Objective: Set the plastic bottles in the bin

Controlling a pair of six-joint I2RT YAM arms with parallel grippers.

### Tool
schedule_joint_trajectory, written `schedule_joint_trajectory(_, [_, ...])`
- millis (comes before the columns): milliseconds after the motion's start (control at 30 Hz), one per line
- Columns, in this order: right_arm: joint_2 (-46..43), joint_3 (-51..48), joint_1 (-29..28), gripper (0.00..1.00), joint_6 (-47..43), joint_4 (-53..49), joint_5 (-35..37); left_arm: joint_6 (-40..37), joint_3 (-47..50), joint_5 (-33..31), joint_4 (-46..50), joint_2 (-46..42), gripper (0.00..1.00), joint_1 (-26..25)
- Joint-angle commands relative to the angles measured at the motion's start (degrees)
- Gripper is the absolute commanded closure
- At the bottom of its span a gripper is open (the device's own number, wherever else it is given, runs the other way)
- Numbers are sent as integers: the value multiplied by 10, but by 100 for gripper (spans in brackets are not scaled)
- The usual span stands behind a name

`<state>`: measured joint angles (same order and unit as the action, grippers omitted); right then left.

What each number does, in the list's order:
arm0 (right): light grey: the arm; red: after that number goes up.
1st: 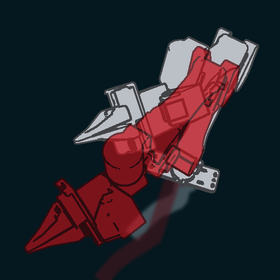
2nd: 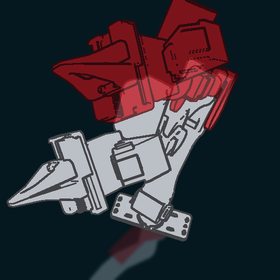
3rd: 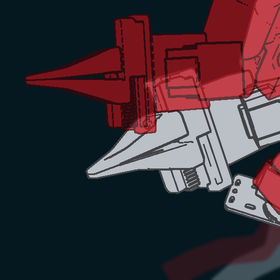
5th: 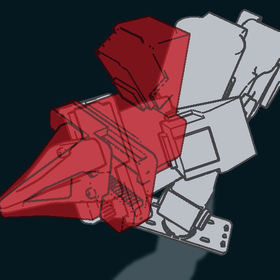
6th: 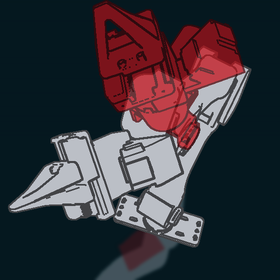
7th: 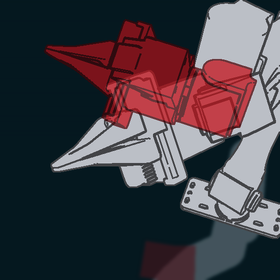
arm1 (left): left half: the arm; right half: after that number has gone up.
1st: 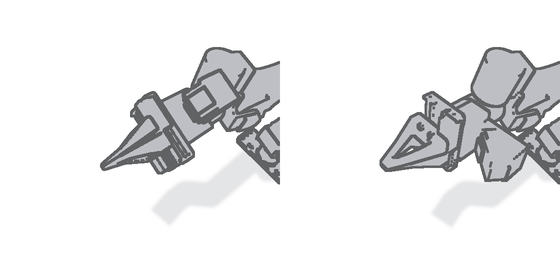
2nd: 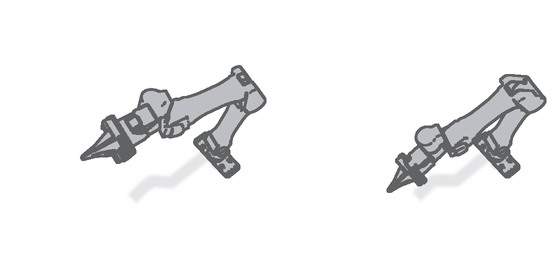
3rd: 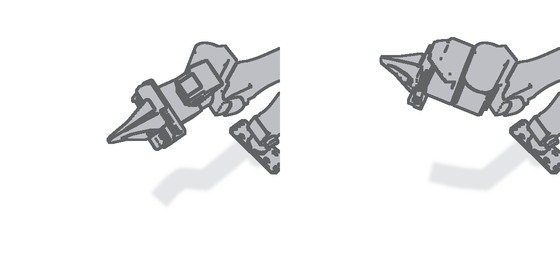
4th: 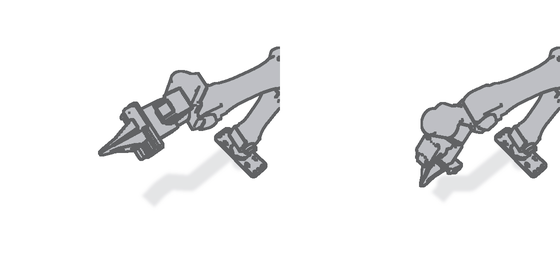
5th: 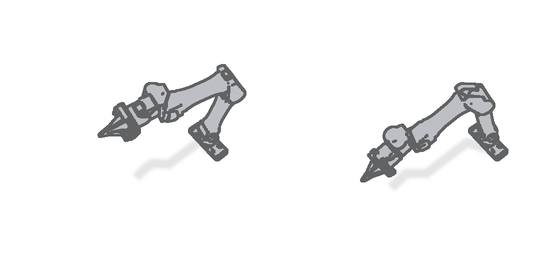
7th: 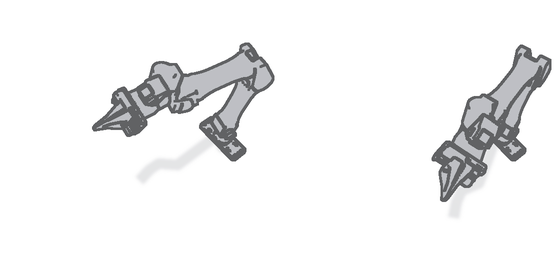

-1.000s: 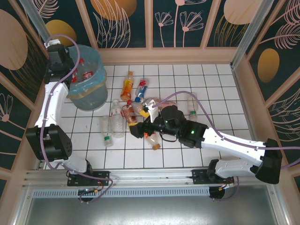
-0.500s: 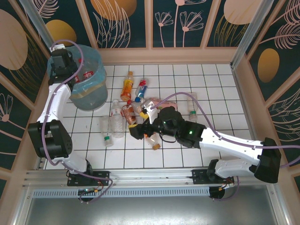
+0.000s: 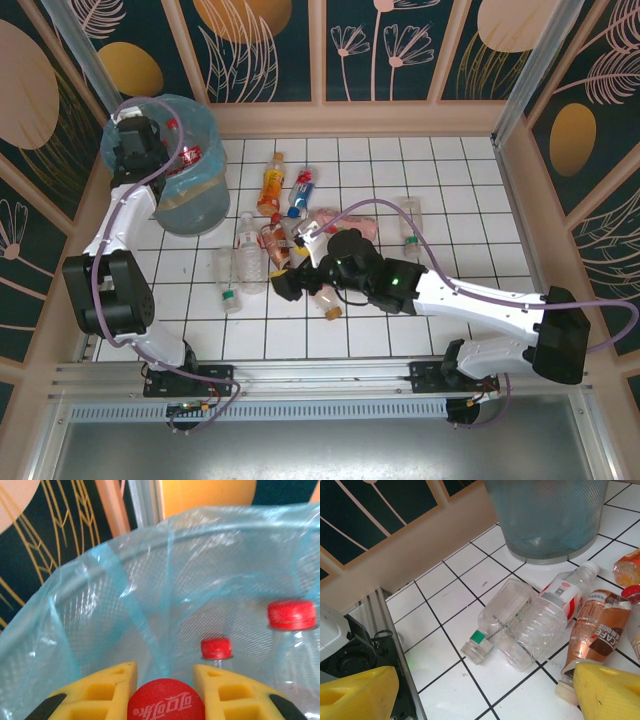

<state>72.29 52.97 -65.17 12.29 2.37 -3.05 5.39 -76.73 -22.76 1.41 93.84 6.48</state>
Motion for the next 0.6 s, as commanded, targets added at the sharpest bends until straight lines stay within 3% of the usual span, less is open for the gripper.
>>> schedule_joint_trajectory(0, [6,14,-6,9,-11,6,0,17,3,-33,11,9,100,2])
schedule_joint_trajectory(267, [12,14,-11,9,-9,2,2,41,-2,18,11,37,97,3])
schedule_joint_trajectory(333, [11,11,-13,9,-7,0,6,43,-3,16,17,40,91,3])
schedule_joint_trajectory(467, [9,8,-15,9,-5,-4,11,47,-4,13,22,34,70,3])
schedule_joint_trajectory(567, [10,11,-15,9,-6,-2,12,50,-18,16,29,20,65,3])
